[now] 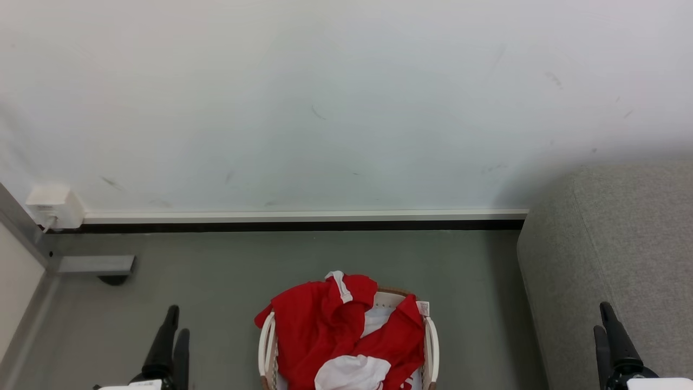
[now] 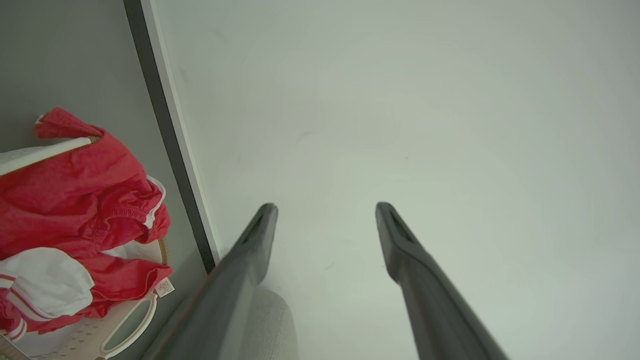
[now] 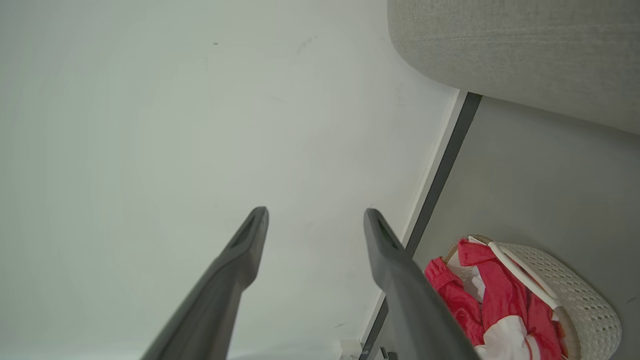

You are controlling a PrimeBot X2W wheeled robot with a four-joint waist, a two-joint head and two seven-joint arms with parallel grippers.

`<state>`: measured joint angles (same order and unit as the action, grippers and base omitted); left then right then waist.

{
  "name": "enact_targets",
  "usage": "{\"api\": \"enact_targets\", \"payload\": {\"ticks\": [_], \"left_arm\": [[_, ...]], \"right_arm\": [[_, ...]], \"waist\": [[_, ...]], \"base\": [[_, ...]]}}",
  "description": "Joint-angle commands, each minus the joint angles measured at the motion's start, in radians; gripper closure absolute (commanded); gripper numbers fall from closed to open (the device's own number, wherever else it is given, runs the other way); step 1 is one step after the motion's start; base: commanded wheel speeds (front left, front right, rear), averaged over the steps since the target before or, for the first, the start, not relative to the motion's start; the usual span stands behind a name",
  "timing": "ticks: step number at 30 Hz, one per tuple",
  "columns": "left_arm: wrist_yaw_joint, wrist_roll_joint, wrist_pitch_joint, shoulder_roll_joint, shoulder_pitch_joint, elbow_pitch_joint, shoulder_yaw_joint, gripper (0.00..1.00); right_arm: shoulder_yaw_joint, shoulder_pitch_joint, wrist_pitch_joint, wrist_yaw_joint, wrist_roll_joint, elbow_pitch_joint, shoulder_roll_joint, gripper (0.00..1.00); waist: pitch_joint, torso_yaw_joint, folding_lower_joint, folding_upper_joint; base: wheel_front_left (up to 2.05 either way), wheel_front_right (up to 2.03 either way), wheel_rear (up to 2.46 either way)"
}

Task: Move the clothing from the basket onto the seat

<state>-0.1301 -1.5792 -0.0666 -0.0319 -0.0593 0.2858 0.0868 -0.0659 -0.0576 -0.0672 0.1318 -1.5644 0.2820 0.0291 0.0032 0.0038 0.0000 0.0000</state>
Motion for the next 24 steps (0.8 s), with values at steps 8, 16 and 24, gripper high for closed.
{"api": "enact_targets", "payload": {"ticks": [8, 16, 24], "left_arm": [[0.0, 0.081, 0.046, -0.009, -0.003, -0.031, -0.01, 0.0], [0.011, 0.198, 0.079, -0.01, 0.001, -0.055, -0.011, 0.0], [0.026, 0.341, 0.11, -0.012, 0.011, -0.086, -0.022, 0.0]], "right_arm": [[0.023, -0.019, 0.046, 0.0, 0.141, -0.041, 0.009, 0.0], [0.035, -0.017, 0.079, 0.0, 0.308, -0.069, 0.011, 0.0], [0.059, -0.016, 0.11, -0.001, 0.482, -0.1, 0.013, 0.0]], "waist": [[0.0, 0.005, 0.0, 0.0], [0.0, 0.008, 0.0, 0.0], [0.0, 0.01, 0.0, 0.0]], "base": [[0.0, 0.0, 0.0], [0.0, 0.0, 0.0], [0.0, 0.0, 0.0]]}}
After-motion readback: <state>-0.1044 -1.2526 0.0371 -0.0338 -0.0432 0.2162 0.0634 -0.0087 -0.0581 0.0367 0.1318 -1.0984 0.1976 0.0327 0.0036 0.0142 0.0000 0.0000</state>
